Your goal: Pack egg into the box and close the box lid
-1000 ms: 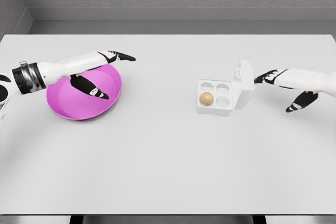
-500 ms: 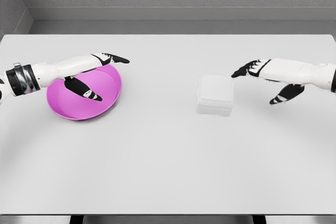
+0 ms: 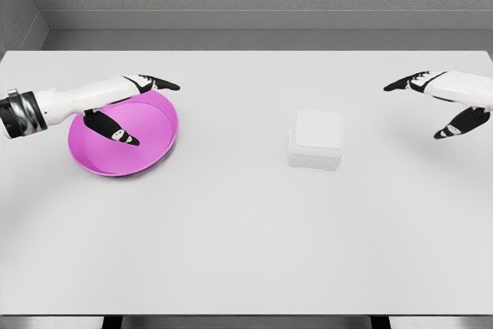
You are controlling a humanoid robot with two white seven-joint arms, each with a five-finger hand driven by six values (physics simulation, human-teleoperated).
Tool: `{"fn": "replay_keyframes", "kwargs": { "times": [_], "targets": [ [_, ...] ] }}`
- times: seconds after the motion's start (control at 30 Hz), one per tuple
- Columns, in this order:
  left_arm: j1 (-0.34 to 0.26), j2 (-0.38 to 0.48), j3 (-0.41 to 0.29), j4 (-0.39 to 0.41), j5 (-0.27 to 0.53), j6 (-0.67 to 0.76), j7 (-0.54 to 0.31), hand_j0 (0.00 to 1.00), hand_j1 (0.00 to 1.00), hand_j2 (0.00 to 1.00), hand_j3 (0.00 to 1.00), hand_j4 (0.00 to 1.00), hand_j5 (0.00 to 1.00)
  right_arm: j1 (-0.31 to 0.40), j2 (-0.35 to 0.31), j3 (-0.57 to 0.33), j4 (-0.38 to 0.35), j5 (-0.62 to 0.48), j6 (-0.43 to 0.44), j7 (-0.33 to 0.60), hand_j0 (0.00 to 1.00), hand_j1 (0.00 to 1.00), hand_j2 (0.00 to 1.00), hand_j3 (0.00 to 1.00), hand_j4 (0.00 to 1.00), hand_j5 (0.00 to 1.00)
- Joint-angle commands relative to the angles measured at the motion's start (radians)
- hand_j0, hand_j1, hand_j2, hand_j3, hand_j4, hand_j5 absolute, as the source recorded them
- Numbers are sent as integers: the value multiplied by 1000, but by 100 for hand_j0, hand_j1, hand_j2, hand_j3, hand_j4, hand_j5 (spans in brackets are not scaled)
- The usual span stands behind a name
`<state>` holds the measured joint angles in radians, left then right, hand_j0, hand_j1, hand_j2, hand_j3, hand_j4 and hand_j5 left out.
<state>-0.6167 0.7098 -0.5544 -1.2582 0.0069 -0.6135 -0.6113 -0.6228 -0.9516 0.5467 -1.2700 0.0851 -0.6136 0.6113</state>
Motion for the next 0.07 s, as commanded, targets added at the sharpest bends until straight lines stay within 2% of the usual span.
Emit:
{"fn": "replay_keyframes", "kwargs": {
  "times": [0.0,0.03],
  "targets": [
    [0,-1,-1,0,7,3,0,100,100,100,100,100,100,0,10,-1,1,-7,3,0,100,100,100,100,100,100],
    [0,4,1,0,7,3,0,100,100,100,100,100,100,-2,11,-1,0,-7,3,0,100,100,100,100,100,100]
  ]
}}
